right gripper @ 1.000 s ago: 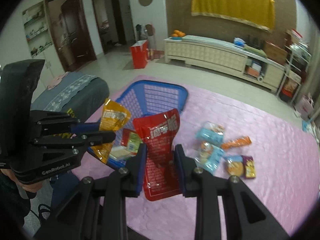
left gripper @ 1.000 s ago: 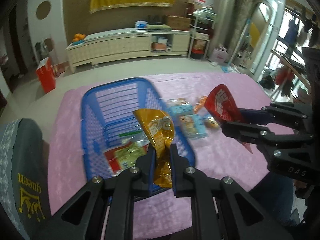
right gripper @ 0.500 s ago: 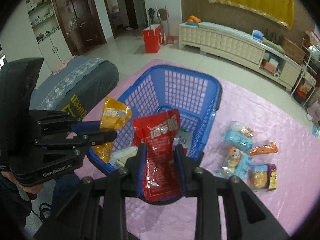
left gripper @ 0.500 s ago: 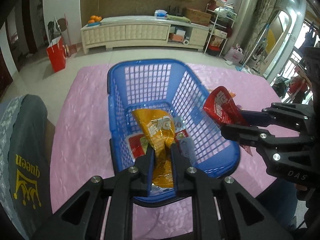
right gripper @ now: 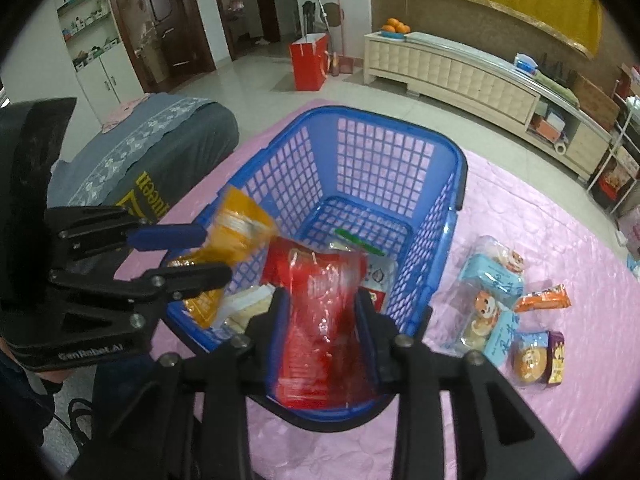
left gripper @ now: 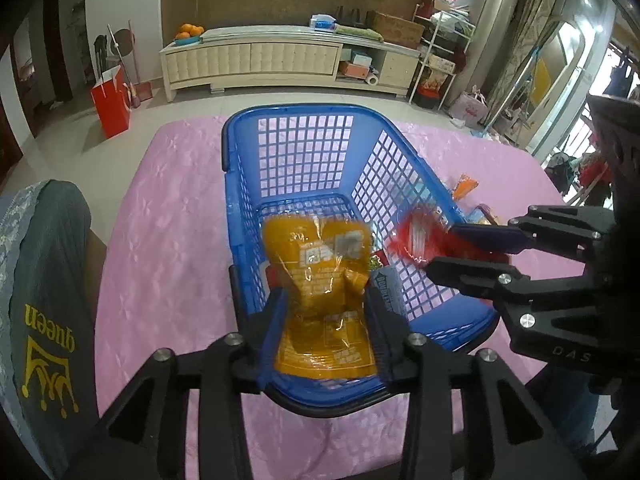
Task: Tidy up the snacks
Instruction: 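Carry both sachets over the blue basket and open both tools to drop them, then move both open tools back over the remaining snack packs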
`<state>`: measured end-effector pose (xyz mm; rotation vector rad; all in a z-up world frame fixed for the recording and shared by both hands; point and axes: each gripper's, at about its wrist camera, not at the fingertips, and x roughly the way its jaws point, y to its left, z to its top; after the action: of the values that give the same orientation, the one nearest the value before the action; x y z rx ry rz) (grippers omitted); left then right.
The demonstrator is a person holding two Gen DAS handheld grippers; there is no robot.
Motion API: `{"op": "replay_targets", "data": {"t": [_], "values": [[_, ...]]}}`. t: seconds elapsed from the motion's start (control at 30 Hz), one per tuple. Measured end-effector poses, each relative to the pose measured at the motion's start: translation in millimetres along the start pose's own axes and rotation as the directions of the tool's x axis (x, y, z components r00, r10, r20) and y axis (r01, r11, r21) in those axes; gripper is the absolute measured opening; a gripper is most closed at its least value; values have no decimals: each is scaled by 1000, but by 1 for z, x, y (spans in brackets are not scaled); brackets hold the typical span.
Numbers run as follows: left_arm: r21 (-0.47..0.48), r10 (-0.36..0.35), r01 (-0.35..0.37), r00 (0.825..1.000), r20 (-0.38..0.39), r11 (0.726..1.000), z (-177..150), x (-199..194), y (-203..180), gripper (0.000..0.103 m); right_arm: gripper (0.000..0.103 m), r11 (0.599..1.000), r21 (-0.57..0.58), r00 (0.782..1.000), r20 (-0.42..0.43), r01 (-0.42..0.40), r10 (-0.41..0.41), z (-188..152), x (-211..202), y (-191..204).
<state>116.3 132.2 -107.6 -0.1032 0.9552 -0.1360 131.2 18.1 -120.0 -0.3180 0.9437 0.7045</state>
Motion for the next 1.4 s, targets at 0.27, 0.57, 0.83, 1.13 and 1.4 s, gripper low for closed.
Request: {"op": "replay_targets", "data": {"t": [0.27, 0.57, 0.83, 1.13, 1.4], "values": [[15, 45, -46, 998, 46, 999, -2, -19, -10, 53, 66, 998, 51, 998, 52, 27, -29, -4, -22, -14], [68, 45, -52, 994, 100, 996, 3, -45, -47, 54, 66, 994, 91, 993, 101, 57, -66, -21, -66, -32], [145, 22, -40, 991, 129, 989, 10, -52, -98, 62, 66, 983, 159, 985, 132, 87, -108, -46, -99, -61], [211, -36, 10, 992, 121, 977, 23, -39, -152, 67, 66, 967, 218, 977, 141, 129, -162, -78, -131, -99], [276, -45, 17, 995, 93, 961, 26, -14, -206, 71, 69, 949, 277, 974, 123, 149, -189, -108, -142, -140]]}}
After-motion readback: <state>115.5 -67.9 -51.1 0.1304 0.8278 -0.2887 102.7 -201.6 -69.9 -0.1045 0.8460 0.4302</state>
